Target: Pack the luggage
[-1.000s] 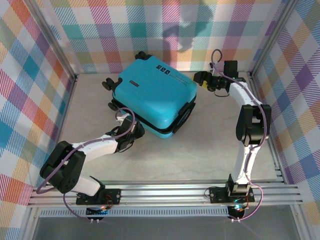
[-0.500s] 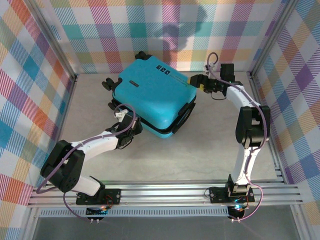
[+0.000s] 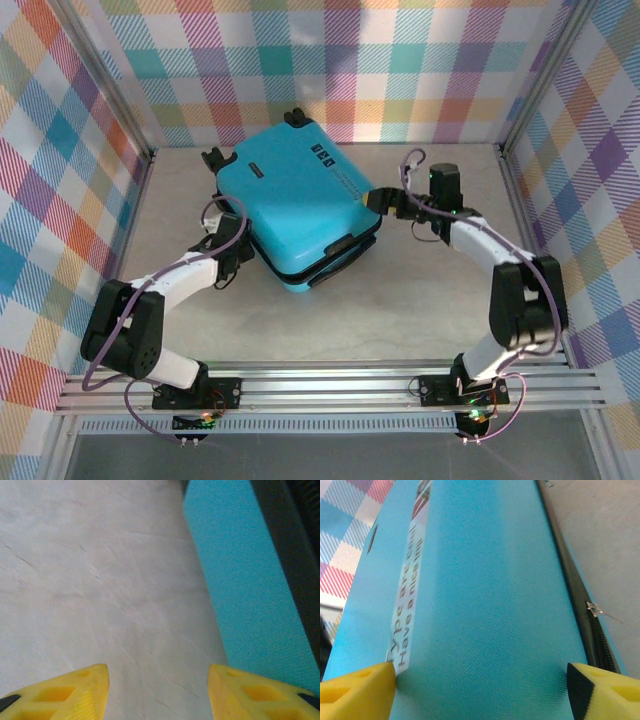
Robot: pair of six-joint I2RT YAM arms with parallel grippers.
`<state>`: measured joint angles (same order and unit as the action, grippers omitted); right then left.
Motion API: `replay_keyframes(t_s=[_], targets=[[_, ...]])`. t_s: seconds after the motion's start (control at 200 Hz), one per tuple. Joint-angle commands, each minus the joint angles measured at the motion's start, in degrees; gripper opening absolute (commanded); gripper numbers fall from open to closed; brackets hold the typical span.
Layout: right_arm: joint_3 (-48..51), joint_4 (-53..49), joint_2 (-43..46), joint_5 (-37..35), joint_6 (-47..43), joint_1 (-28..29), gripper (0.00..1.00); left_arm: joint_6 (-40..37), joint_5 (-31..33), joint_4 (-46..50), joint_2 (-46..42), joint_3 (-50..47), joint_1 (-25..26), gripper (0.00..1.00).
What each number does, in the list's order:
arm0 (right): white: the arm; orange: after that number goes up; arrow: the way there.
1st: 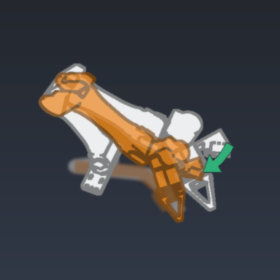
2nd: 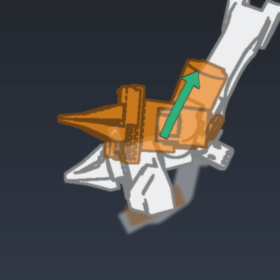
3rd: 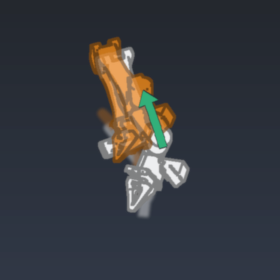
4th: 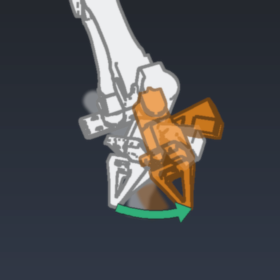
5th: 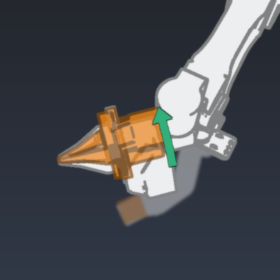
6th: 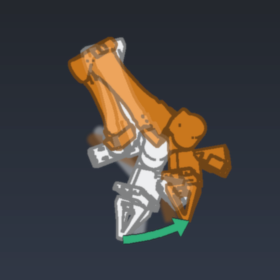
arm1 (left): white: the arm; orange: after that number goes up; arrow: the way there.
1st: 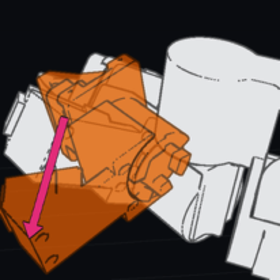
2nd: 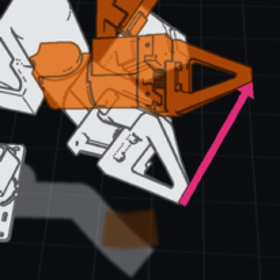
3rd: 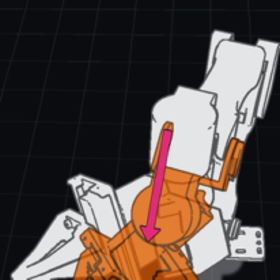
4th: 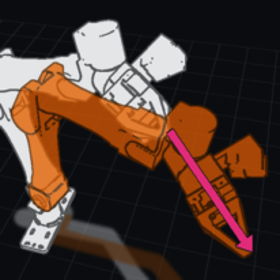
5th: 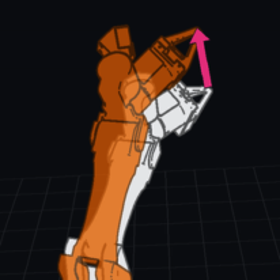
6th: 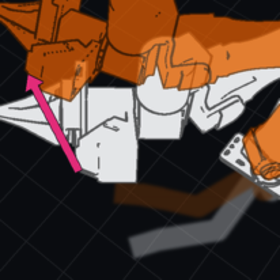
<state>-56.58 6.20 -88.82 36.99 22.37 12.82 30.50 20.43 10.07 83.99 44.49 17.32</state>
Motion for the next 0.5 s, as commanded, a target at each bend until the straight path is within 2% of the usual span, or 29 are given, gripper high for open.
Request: replay_keyframes(t_s=[0.0,0.175,0.375,0.495], targets=[[7.89,-4.07,5.07,4.83,1.84,5.83,0.85,-4.58,-3.95,-6.28,1.87,5.54,-1.36,0.55],[10.54,-10.70,13.45,-4.83,-0.31,5.05,0.87,-5.67,-5.43,-3.50,1.74,9.41,-3.35,0.55],[9.64,-10.66,11.67,-6.18,1.11,-0.02,0.88,-4.38,-7.76,0.66,-3.62,8.71,-3.35,0.55],[7.52,-9.64,7.86,-4.23,-0.03,-0.43,0.88,-3.22,-11.08,2.37,-6.26,7.96,-3.26,0.55]])
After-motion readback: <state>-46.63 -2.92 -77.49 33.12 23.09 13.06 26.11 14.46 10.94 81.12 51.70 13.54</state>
